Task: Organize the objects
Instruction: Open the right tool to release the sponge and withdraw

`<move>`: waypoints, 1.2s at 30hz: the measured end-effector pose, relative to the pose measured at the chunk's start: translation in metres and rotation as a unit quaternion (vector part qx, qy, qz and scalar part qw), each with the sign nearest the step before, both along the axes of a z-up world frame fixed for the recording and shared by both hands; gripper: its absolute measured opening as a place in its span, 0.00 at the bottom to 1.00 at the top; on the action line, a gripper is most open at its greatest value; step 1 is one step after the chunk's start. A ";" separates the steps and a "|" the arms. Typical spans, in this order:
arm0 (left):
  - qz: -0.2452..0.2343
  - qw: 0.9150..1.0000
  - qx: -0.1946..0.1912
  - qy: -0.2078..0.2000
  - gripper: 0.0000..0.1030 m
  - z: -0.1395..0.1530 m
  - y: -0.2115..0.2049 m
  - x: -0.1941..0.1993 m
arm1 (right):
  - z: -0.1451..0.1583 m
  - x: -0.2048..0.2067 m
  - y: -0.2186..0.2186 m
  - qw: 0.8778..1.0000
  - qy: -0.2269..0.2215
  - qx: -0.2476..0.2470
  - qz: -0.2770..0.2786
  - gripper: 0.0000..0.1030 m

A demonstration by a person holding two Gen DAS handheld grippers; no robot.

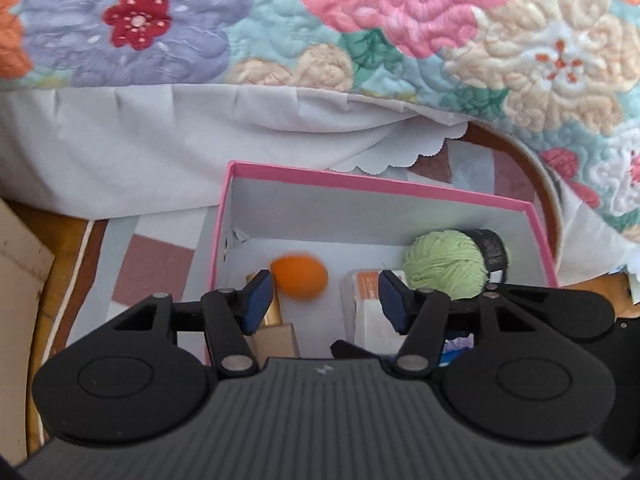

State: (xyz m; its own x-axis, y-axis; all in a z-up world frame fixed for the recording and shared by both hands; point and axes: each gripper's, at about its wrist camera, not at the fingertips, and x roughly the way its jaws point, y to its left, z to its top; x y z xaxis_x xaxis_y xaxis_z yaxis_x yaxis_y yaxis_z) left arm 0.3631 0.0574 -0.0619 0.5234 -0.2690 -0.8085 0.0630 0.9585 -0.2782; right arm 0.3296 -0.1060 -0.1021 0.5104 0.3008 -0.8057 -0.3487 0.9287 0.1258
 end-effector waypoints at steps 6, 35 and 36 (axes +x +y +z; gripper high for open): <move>-0.020 0.999 0.045 -0.018 0.57 0.033 -0.003 -0.030 | 0.022 -0.025 -0.003 1.000 -0.008 0.028 0.005 0.44; -0.019 0.995 0.092 -0.020 0.70 0.141 0.025 -0.167 | 0.142 -0.150 -0.028 0.997 -0.046 0.044 -0.053 0.68; -0.021 0.995 0.091 -0.021 0.70 0.143 0.025 -0.172 | 0.144 -0.155 -0.029 0.997 -0.041 0.049 -0.053 0.68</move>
State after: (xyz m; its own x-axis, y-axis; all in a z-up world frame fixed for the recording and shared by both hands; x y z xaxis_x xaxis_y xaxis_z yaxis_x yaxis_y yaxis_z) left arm 0.1910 0.0825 0.0811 0.5482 -0.1436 -0.8239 0.1128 0.9888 -0.0974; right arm 0.1747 -0.1353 0.0424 0.6071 0.3163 -0.7289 -0.2618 0.9458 0.1923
